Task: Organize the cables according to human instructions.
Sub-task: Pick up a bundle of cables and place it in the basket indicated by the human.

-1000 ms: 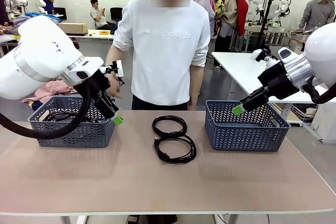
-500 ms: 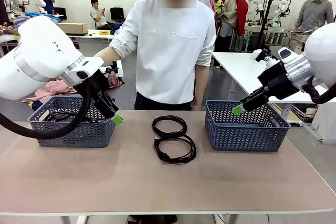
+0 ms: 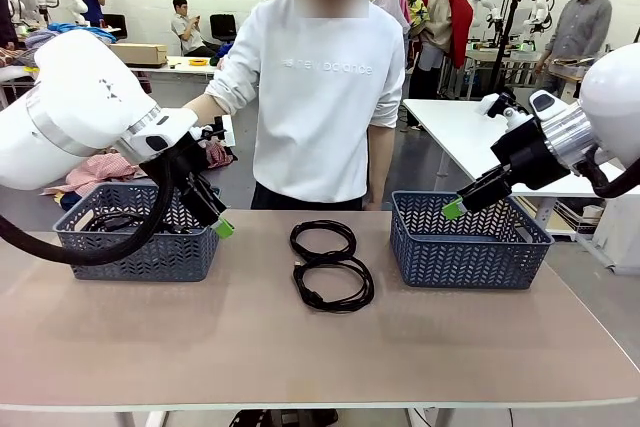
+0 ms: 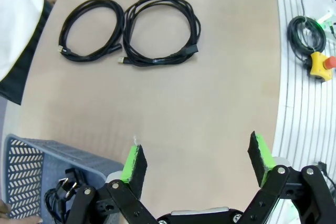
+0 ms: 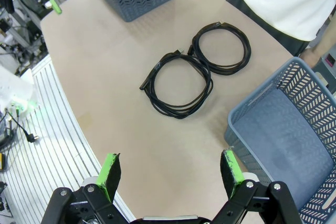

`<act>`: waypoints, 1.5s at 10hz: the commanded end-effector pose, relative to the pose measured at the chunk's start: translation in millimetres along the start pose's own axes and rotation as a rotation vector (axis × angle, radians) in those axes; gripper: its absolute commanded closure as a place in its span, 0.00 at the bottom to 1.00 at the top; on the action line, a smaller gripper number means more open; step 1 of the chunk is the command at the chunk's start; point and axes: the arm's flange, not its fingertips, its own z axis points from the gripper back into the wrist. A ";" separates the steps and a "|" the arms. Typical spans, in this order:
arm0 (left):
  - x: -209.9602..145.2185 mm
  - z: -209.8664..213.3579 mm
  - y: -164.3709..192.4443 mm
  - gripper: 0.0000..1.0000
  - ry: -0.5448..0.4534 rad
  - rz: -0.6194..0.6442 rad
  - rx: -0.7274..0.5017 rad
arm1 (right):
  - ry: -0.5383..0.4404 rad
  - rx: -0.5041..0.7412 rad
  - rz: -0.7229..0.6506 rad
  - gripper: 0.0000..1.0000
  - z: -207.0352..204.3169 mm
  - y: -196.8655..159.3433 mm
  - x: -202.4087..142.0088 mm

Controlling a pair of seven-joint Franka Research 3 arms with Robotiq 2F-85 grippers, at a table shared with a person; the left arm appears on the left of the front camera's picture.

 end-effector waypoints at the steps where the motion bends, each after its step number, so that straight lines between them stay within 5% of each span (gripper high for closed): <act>1: 1.2 2.7 0.9 0.00 0.007 0.007 0.011 | -0.027 0.021 0.015 0.00 -2.3 -2.8 -0.8; 4: 0.0 0.0 0.0 0.00 0.000 0.000 0.000 | -0.027 0.021 0.015 0.00 -2.3 -2.8 -0.8; 6: 25.2 -9.5 12.0 0.00 0.113 -0.231 0.021 | -0.027 0.021 0.015 0.00 -2.3 -2.8 -0.8; 11: 85.3 -75.0 24.4 0.00 0.216 -0.769 -0.183 | -0.027 0.021 0.015 0.00 -2.3 -2.8 -0.8; 15: 115.6 -125.9 19.2 0.00 0.339 -0.961 -0.233 | -0.027 0.021 0.015 0.00 -2.3 -2.8 -0.8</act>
